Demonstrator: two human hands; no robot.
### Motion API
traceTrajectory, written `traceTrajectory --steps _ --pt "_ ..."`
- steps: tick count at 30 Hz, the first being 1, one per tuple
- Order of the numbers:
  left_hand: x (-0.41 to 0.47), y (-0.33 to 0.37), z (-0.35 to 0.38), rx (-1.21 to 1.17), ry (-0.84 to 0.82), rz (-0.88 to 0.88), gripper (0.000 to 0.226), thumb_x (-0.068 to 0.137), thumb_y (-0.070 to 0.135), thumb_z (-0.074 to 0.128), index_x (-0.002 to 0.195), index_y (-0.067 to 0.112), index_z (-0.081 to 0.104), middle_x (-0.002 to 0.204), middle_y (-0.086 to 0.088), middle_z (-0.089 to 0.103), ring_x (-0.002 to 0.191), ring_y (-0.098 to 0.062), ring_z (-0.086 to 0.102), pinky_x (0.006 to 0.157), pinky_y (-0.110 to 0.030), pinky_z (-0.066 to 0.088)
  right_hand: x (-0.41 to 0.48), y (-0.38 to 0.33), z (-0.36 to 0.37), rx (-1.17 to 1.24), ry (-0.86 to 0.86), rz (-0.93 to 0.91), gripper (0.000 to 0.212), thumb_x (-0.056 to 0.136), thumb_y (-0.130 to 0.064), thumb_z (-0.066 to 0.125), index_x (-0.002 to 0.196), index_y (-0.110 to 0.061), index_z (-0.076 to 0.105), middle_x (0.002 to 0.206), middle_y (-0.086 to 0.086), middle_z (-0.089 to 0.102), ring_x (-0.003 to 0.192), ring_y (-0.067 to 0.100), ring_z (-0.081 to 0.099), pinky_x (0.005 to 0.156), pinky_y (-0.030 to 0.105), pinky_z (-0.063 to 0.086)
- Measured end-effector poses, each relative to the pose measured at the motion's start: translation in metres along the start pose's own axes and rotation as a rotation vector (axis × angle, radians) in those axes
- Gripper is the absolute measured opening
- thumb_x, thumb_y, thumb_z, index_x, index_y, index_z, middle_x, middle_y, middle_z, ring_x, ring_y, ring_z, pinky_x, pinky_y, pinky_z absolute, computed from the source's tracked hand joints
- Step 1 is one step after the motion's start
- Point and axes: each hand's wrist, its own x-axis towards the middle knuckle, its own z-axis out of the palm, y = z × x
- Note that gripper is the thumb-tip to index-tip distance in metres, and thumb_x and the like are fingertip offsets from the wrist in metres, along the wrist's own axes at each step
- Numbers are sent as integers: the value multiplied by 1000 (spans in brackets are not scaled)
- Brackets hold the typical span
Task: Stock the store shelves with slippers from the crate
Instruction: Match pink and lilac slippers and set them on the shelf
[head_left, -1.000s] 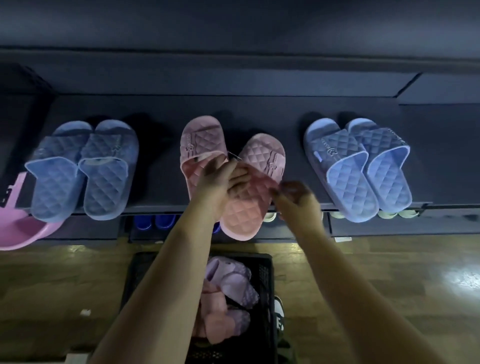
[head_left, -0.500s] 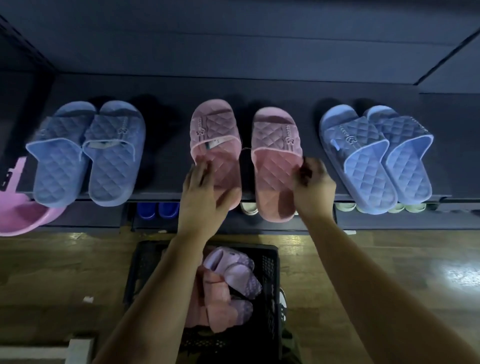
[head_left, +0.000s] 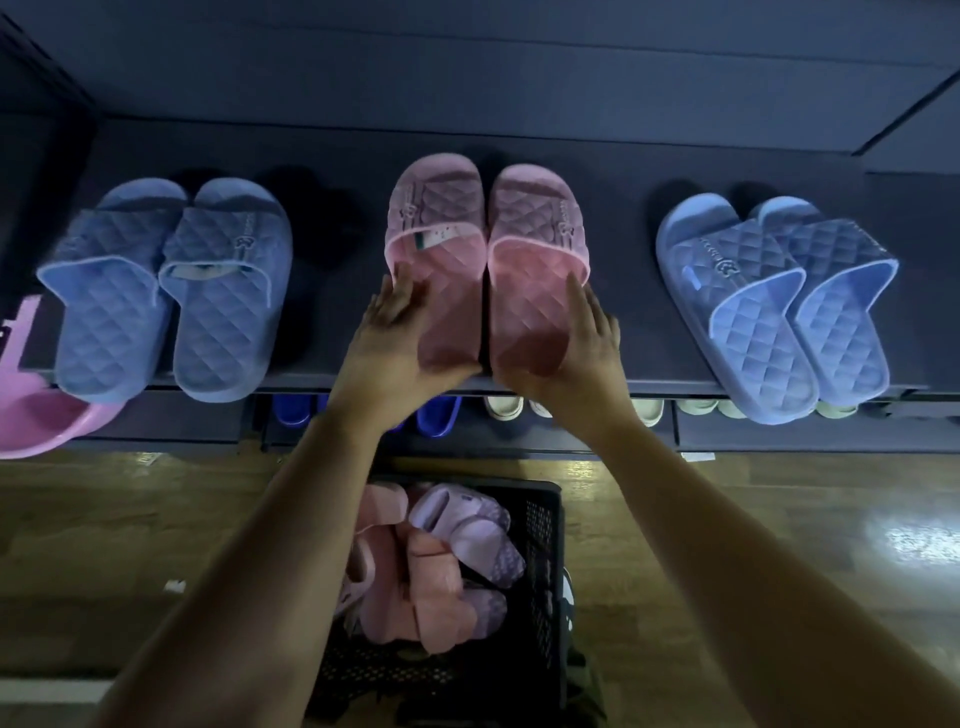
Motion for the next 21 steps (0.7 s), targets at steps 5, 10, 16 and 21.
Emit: traceTrajectory --steps 5,10,16,21 --pt "18 -6 -8 0 -23 -59 104 72 61 67 152 19 15 161 -1 -2 147 -22 0 120 -41 13 18 -5 6 12 35 -20 106 61 -43 86 148 -21 30 158 8 19 140 32 23 111 39 27" --pt "14 -3 -2 -47 15 -79 98 77 54 68 152 18 16 160 1 1 147 -23 0 120 -41 12 16 3 13 -10 69 -30 86 62 -46 84 138 -24 49 158 9 18 139 32 28 108 37 35" --pt "11 15 -2 199 -16 -163 85 85 58 54 151 17 19 160 -1 9 145 -38 4 117 -51 7 17 2 -4 -59 -28 -33 67 74 -40 77 132 -19 53 151 9 32 134 30 34 105 37 40" --pt "-11 89 25 105 295 -25 51 86 34 45 129 9 55 141 -21 46 130 -42 42 103 -56 37 -14 26 -61 -36 393 -173 21 83 -14 60 101 -9 69 100 11 65 92 31 61 77 36 50"
